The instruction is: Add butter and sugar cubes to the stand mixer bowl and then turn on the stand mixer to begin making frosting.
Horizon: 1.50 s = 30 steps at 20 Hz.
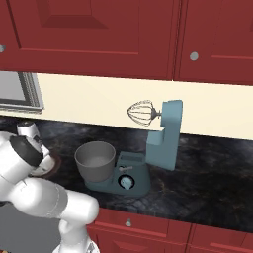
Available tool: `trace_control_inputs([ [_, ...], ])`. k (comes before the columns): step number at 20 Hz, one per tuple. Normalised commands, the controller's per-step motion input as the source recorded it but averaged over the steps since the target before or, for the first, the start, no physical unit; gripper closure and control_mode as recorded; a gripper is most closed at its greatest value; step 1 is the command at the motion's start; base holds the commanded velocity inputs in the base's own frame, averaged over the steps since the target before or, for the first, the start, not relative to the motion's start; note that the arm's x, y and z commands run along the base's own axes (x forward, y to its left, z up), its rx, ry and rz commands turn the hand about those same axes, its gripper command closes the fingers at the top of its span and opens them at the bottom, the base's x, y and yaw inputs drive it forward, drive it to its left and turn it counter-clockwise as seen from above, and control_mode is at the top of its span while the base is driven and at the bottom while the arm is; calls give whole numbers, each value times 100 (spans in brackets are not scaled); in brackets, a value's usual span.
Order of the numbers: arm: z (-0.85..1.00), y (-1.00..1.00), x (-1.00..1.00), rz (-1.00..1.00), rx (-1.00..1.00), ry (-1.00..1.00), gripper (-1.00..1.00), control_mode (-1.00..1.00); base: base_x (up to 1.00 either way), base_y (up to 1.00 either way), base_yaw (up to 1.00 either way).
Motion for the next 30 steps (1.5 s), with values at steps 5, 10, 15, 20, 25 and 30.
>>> trace_control_inputs([
  [5, -18, 16, 9, -4, -5, 3, -100, -100, 0, 0, 0],
  [10, -15, 6, -1, -8, -7, 3, 100, -100, 0, 0, 0],
  [15, -8, 3, -5, -12, -2, 1, 100, -100, 0, 0, 0],
  [20, 0, 0, -18, -16, 0, 0, 100, -100, 0, 0, 0],
  [25, 23, -15, -28, -16, 0, 0, 100, -100, 0, 0, 0],
  [30, 42, -20, -28, -6, 0, 0, 100, -100, 0, 0, 0],
])
